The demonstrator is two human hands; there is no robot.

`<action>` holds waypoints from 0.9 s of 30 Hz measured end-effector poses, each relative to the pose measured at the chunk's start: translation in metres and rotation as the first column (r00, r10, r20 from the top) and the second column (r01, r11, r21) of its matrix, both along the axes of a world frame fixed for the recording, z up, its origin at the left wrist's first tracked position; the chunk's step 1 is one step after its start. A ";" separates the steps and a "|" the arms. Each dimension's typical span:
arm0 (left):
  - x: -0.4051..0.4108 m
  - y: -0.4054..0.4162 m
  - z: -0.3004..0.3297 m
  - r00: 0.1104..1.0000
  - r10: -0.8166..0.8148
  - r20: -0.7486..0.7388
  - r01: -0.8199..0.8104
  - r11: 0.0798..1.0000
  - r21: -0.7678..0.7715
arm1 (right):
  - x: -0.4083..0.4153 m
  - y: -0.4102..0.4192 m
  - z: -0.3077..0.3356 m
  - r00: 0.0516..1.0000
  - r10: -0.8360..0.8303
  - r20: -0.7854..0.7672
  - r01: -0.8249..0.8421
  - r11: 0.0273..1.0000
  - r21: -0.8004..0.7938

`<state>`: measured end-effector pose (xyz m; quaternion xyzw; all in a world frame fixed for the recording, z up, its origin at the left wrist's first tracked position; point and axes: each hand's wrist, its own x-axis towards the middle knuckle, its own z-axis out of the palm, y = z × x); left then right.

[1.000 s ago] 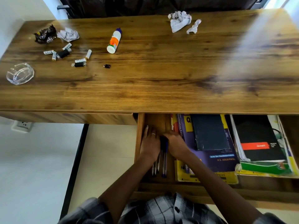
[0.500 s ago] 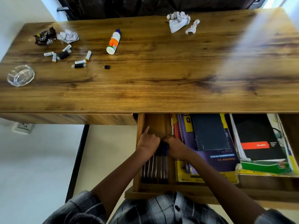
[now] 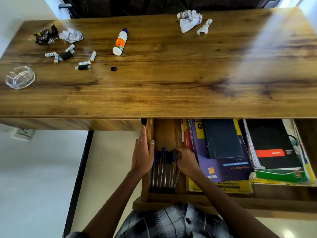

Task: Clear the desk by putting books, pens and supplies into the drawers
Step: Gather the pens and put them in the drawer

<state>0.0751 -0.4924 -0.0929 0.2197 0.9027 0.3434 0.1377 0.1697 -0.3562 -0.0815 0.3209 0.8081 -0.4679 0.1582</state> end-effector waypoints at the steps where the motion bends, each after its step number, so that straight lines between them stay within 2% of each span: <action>1: 0.000 0.001 0.000 1.000 0.004 -0.014 -0.004 1.000 0.000 | 0.000 -0.001 0.000 1.000 0.007 -0.013 -0.008 1.000 -0.015; 4: 0.002 0.001 0.000 0.998 0.007 -0.067 -0.007 1.000 0.006 | 0.005 0.002 -0.001 0.994 -0.059 -0.091 0.061 0.998 0.025; 7: 0.007 0.002 -0.002 0.998 0.018 -0.064 -0.016 1.000 0.026 | 0.014 0.008 -0.001 0.990 -0.120 -0.079 0.124 0.991 0.045; 10: 0.009 0.002 -0.004 0.998 0.016 -0.055 -0.014 0.999 0.029 | 0.023 0.005 -0.001 1.000 -0.007 0.007 0.007 0.998 0.069; 13: 0.008 0.002 -0.004 0.994 -0.009 -0.110 0.007 1.000 -0.015 | 0.024 -0.004 -0.001 0.998 0.042 0.038 -0.045 0.996 0.082; 17: 0.008 0.003 -0.004 0.965 -0.115 -0.236 0.072 0.980 -0.184 | 0.020 -0.014 -0.004 0.992 0.115 -0.048 -0.110 0.989 0.098; 20: 0.009 0.004 -0.004 0.944 -0.188 -0.273 0.111 0.955 -0.274 | 0.021 -0.012 -0.008 0.982 0.172 -0.077 -0.163 0.980 0.111; 24: 0.008 0.003 -0.006 0.945 -0.189 -0.265 0.109 0.951 -0.289 | 0.015 -0.004 -0.011 0.984 0.108 -0.139 -0.080 0.978 0.193; 27: 0.008 0.003 -0.006 0.945 -0.190 -0.267 0.110 0.951 -0.288 | 0.004 -0.005 -0.016 0.976 0.187 -0.114 -0.154 0.955 0.254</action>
